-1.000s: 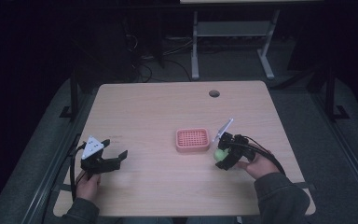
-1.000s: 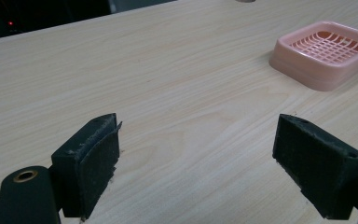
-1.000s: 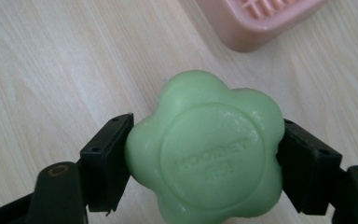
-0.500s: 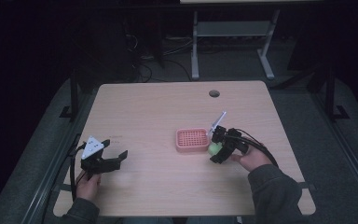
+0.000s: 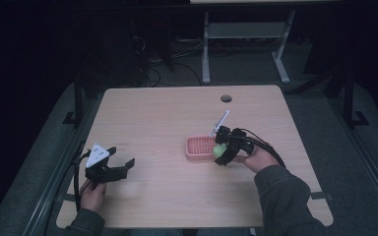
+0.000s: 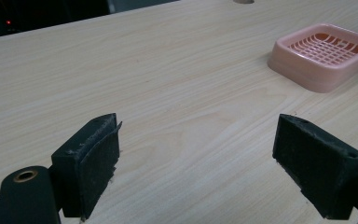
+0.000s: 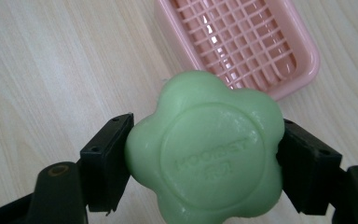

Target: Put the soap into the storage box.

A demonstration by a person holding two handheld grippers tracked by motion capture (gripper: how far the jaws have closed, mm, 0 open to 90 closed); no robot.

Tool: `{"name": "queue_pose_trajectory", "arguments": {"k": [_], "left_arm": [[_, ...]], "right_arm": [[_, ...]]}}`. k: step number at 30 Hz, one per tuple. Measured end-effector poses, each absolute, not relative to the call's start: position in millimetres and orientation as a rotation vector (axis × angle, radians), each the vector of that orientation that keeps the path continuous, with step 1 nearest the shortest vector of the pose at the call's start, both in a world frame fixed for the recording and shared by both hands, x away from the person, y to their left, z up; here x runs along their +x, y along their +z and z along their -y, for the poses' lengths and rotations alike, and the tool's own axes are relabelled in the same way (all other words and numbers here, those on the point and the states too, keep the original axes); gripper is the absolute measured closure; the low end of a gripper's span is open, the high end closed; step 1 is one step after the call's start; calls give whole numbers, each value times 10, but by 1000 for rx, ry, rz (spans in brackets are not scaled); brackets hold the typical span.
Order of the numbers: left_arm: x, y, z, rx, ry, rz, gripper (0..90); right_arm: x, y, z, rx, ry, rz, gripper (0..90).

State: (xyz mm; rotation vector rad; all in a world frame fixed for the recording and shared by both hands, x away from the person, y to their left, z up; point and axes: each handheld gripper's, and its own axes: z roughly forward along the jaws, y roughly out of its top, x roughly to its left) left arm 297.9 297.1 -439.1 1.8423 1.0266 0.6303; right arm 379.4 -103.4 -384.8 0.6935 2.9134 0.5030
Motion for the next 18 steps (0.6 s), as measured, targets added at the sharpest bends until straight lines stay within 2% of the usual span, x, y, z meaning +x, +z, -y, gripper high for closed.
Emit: {"name": "queue_pose_trajectory", "arguments": {"k": [18], "left_arm": [[2979, -4390, -2971, 1837, 625, -1028, 141]], "right_arm": [[3933, -3762, 891, 669, 543, -2932, 256]]}}
